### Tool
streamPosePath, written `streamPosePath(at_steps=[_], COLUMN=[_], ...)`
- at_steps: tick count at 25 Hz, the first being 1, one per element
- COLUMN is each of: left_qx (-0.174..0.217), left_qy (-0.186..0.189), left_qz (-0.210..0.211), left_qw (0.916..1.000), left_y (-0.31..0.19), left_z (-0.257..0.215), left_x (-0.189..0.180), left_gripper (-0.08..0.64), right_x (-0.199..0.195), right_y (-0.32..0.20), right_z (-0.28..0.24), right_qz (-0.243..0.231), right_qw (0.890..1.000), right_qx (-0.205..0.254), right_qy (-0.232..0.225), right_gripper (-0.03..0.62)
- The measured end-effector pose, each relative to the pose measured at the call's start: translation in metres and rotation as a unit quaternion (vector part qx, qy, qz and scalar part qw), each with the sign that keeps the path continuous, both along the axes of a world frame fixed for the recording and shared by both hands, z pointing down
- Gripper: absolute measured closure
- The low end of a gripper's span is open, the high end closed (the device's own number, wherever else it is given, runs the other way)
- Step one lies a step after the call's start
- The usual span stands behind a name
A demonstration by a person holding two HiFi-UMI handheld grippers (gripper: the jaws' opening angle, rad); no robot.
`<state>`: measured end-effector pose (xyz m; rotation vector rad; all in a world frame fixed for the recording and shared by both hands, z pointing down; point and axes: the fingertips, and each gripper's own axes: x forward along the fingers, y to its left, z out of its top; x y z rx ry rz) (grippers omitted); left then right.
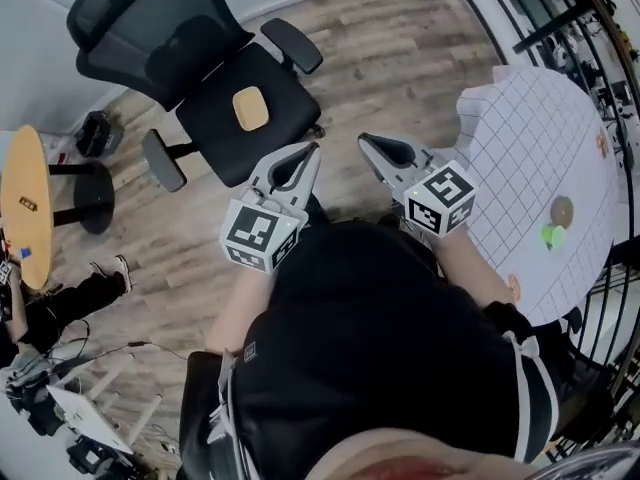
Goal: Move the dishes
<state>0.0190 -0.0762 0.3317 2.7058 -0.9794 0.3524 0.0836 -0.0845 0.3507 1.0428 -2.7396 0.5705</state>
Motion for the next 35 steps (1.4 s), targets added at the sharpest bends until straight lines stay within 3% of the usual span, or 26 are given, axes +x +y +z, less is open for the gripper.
streamPosePath(at_steps=[6,12,17,22,29,33,35], left_qx=[-0.018,-0.042,-0.064,-0.089,-0.145,-0.173,-0.176], left_qy=[0.000,0.011,0.008,0.011,0.008,0.017,0.016], left_qz=[-0.080,-0.150,-0.212,-0.259,-0.259,-0.251,-0.258], left_qw=[0.9966,0.9878,0.9750,0.9616,0.9549,0.9522,0.9498], left_y=[-0.027,-0.043,-0.086,-0.125,-0.154,-0.169,-0.180], left_z=[0.011,0.034,0.047,0.069,0.158,0.223,0.253], left_x=[-0.126,-0.188,-0.227,-0.256,-0.272,-0.284,-0.292], left_gripper=[0.555,0.555,0.555,0.555,0.555,0.555,0.555], right_x=[-0.125,-0.203,-0.239,-0.256,-0.281,-0.299,-0.305], right_y=[-0.040,-0.051,-0.088,-0.125,-0.147,-0.163,-0.169], right_z=[0.002,0.025,0.040,0.069,0.153,0.212,0.243], right_qz=[-0.075,-0.168,-0.233,-0.267,-0.305,-0.294,-0.302], right_qw=[0.997,0.985,0.971,0.961,0.943,0.942,0.938], right_qx=[-0.013,-0.038,-0.032,-0.036,-0.078,-0.113,-0.108], right_qy=[0.006,0.019,0.047,0.064,0.109,0.119,0.131], right_gripper=[0.572,0.572,0.572,0.572,0.572,0.572,0.571])
